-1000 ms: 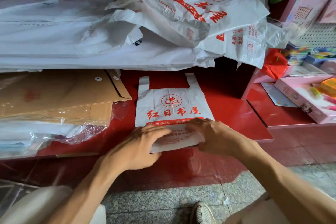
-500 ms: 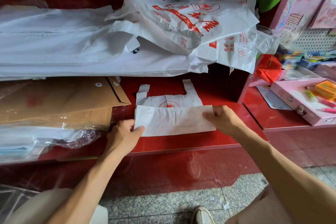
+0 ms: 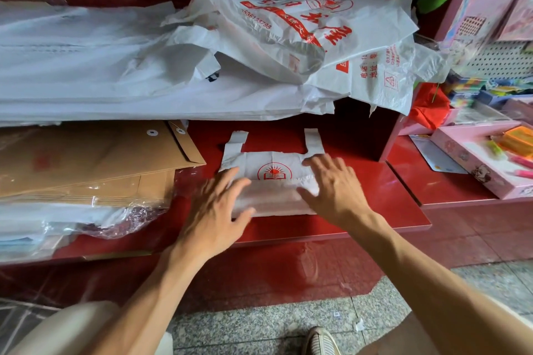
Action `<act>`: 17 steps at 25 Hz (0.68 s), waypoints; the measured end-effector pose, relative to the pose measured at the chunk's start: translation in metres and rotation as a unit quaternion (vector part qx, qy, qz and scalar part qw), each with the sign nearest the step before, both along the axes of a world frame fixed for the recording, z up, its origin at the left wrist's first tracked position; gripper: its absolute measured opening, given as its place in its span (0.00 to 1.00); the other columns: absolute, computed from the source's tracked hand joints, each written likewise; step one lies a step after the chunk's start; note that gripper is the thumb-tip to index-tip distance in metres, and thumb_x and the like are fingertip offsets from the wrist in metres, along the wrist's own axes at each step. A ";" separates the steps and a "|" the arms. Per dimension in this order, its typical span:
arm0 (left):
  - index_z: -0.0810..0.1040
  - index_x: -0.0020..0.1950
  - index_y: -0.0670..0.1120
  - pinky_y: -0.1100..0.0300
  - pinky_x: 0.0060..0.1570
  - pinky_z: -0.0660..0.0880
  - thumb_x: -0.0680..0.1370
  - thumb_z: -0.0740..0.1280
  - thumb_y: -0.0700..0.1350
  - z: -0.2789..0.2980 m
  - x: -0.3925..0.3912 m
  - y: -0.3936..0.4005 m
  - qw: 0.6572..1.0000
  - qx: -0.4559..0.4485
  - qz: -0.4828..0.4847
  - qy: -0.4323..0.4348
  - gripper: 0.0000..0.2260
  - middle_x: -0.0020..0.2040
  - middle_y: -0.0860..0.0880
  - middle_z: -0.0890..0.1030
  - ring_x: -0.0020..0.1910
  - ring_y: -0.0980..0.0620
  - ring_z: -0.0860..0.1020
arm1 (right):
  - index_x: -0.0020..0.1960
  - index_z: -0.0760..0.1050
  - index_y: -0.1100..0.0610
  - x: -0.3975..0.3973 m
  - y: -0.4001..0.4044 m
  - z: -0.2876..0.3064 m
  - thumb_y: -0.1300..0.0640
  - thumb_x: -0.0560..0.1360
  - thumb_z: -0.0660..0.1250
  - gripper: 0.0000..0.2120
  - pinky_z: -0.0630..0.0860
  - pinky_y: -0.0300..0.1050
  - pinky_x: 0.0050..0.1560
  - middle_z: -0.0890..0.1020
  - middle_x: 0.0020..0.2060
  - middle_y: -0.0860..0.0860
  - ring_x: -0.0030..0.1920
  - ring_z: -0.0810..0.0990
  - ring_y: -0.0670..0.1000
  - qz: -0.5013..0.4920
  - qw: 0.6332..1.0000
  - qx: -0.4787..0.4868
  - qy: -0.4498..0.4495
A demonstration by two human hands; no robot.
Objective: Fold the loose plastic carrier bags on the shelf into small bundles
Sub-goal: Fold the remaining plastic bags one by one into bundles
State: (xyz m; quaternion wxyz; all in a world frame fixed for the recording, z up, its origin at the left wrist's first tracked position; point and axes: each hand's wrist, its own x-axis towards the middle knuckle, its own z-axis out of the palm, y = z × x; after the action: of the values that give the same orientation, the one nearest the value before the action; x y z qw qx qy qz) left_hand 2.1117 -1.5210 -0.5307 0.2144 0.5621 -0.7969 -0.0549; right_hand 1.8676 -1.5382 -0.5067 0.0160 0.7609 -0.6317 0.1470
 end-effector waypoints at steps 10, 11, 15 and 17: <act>0.53 0.78 0.62 0.51 0.69 0.58 0.72 0.71 0.60 0.006 0.013 0.019 0.982 0.088 -0.074 -0.152 0.40 0.77 0.62 0.56 0.69 0.58 0.56 | 0.79 0.47 0.47 -0.016 0.036 -0.002 0.38 0.68 0.72 0.50 0.66 0.52 0.65 0.60 0.73 0.47 0.70 0.63 0.52 0.102 0.979 0.120 0.130; 0.58 0.76 0.61 0.52 0.67 0.60 0.71 0.71 0.59 0.006 0.014 0.020 0.988 0.069 -0.074 -0.120 0.36 0.73 0.63 0.63 0.64 0.60 0.59 | 0.78 0.54 0.45 -0.020 0.035 0.002 0.39 0.67 0.73 0.45 0.68 0.49 0.61 0.65 0.68 0.46 0.64 0.66 0.51 0.092 0.980 0.124 0.122; 0.78 0.59 0.60 0.63 0.56 0.71 0.73 0.72 0.53 0.010 0.018 0.021 0.992 0.088 -0.026 0.085 0.15 0.51 0.66 0.76 0.52 0.68 0.70 | 0.55 0.81 0.48 -0.041 0.025 0.016 0.52 0.72 0.71 0.12 0.73 0.51 0.57 0.78 0.59 0.44 0.58 0.74 0.48 0.107 0.978 0.178 -0.019; 0.79 0.54 0.61 0.67 0.48 0.73 0.69 0.74 0.54 0.011 0.019 0.017 0.972 0.153 0.039 0.174 0.14 0.48 0.63 0.80 0.50 0.66 0.76 | 0.38 0.78 0.58 -0.047 0.022 0.021 0.57 0.74 0.69 0.07 0.71 0.44 0.37 0.78 0.34 0.47 0.34 0.73 0.45 0.096 0.975 0.157 -0.127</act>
State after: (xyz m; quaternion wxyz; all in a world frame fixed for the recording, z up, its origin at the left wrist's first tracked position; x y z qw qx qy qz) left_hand 2.1309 -1.5036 -0.5201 0.2628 0.6009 -0.7069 -0.2648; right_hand 1.8209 -1.5162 -0.4859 -0.1983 0.7863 -0.5677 0.1418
